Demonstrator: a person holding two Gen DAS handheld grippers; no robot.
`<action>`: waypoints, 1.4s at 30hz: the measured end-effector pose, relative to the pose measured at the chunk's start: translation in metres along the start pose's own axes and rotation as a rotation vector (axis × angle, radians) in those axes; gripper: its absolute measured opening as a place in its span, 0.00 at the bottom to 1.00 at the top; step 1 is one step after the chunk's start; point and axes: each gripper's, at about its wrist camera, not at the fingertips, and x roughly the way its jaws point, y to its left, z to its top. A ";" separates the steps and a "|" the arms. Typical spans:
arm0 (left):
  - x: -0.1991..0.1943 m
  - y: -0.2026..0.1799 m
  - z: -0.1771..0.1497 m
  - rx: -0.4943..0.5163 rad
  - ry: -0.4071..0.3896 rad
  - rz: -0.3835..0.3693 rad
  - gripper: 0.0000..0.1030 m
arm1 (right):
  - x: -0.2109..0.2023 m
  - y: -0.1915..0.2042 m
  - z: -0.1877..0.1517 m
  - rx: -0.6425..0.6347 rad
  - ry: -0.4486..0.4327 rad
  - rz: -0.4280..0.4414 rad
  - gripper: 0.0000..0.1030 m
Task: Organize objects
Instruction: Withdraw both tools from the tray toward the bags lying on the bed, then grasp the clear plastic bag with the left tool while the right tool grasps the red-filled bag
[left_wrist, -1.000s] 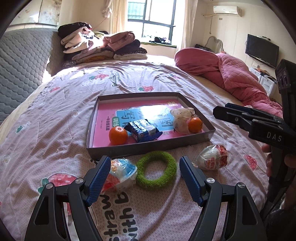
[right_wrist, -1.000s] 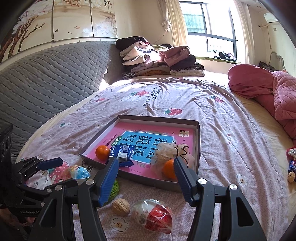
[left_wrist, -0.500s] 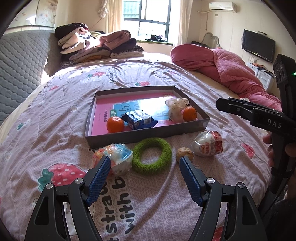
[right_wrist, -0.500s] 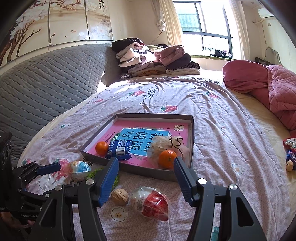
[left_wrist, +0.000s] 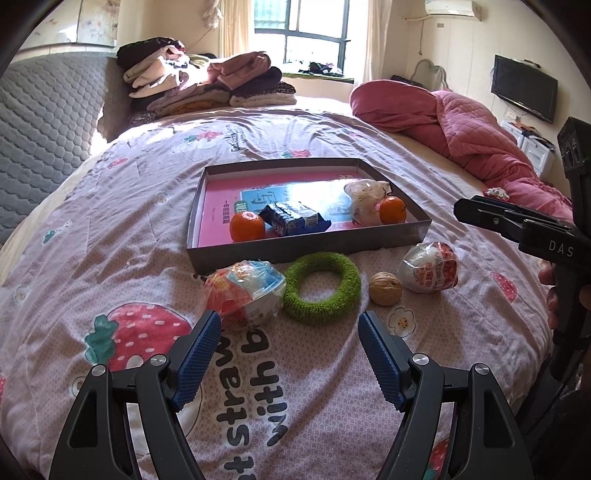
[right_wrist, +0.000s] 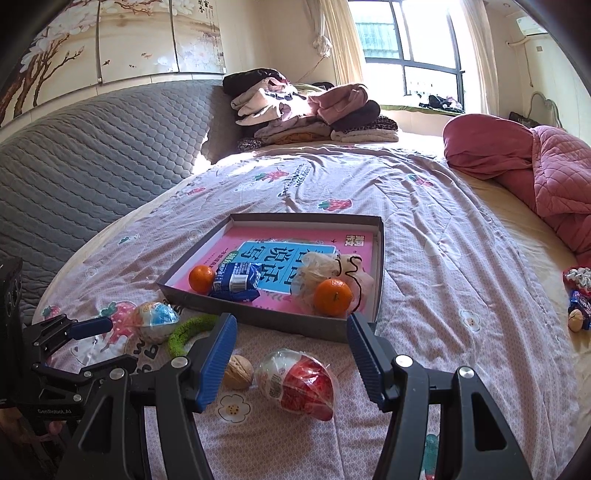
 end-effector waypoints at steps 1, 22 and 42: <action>0.000 0.001 -0.001 0.000 0.001 0.003 0.75 | 0.000 0.000 -0.002 -0.003 0.007 0.001 0.60; 0.013 0.022 -0.013 -0.025 0.031 0.032 0.75 | 0.009 0.002 -0.033 -0.030 0.090 -0.035 0.60; 0.020 0.030 -0.016 -0.030 0.034 0.027 0.75 | 0.020 0.004 -0.048 -0.050 0.150 -0.053 0.60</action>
